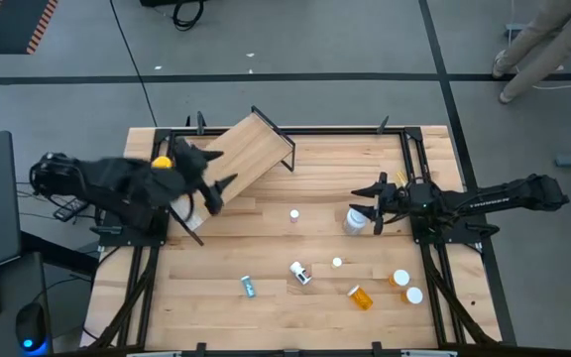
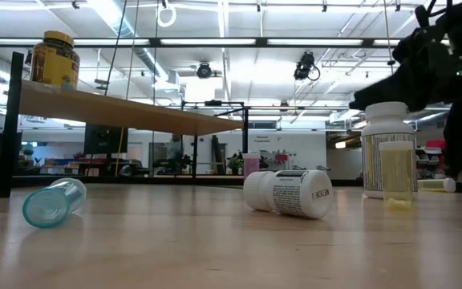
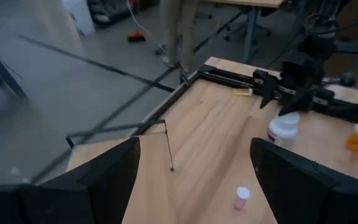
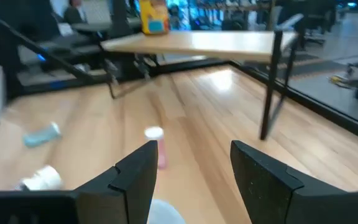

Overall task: Pick and place medicine bottles onto shelf by color
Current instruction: Put the large white pill bottle on the shelf

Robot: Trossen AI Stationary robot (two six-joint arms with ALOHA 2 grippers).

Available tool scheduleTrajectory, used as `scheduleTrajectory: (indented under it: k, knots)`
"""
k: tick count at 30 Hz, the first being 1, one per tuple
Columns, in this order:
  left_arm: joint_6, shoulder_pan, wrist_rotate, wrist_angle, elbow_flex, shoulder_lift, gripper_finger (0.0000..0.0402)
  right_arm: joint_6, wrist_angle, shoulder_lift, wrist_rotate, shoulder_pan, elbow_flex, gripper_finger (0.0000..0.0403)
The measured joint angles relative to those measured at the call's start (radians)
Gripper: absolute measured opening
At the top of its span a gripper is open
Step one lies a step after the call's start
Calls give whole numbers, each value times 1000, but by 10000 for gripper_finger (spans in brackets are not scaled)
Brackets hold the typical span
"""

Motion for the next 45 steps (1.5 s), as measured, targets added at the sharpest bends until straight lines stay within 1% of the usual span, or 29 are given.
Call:
scheduleTrajectory:
  k: [3,4,7,12,16,19,22,28,32,38,41,45]
  knots:
    - [66,-35,-112,139,-92,7,314,-3,0,21,-8,19,0,221]
    - [75,-39,-129,180,-121,5,314,-5,1,24,-13,26,0,226]
    - [96,-45,-130,265,-178,-6,314,-26,7,27,-20,44,0,248]
    - [74,-83,-118,286,-184,-11,314,-17,31,24,-31,58,0,295]
    - [60,-125,-118,284,-184,-11,314,26,-28,24,-53,82,0,328]
    - [34,-148,-118,285,-184,-7,314,50,-69,24,-55,100,0,346]
    - [12,-159,-118,285,-196,4,314,52,-111,29,-31,103,0,355]
    - [-35,-157,-118,295,-266,20,314,50,-105,29,-26,102,0,351]
    - [-32,-153,-132,335,-308,19,314,34,-95,29,-24,102,0,346]
    - [-48,-153,-133,335,-324,23,313,31,-121,29,-23,102,0,344]
    - [-58,-154,-135,335,-325,41,313,31,-128,37,-23,102,0,323]
    - [-50,-146,-159,337,-325,74,313,30,-126,42,-21,102,0,267]
